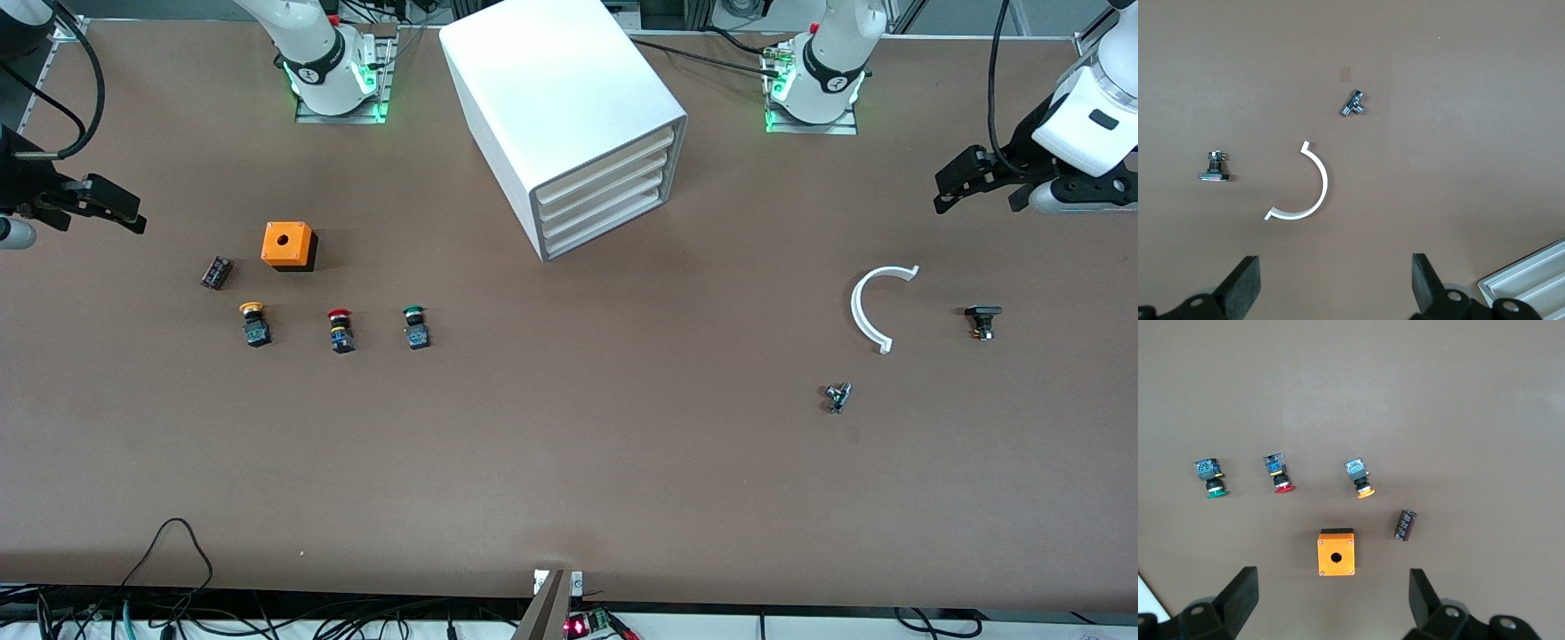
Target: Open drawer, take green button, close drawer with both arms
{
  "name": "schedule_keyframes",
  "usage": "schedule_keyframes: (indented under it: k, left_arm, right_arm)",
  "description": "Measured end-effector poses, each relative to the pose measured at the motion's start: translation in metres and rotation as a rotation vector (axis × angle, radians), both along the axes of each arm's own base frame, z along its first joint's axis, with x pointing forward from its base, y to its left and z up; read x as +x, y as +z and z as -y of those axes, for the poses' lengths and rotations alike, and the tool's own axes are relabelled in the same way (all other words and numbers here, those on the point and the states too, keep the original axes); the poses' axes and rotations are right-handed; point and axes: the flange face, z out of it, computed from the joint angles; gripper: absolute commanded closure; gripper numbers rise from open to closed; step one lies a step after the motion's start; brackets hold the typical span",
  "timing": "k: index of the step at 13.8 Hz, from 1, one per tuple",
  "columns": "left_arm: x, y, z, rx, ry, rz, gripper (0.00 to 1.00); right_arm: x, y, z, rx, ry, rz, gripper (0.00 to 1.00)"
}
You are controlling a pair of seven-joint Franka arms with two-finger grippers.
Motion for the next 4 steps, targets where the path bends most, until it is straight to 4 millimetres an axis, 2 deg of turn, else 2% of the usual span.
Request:
schedule_keyframes:
  k: [4]
  left_arm:
    - [0.0000,0.0000,0.0000,0.000,0.000,0.000,0.00]
  right_arm:
    - [0.0002,-0.0001,0.0000,0.000,-0.005,0.002,0.00]
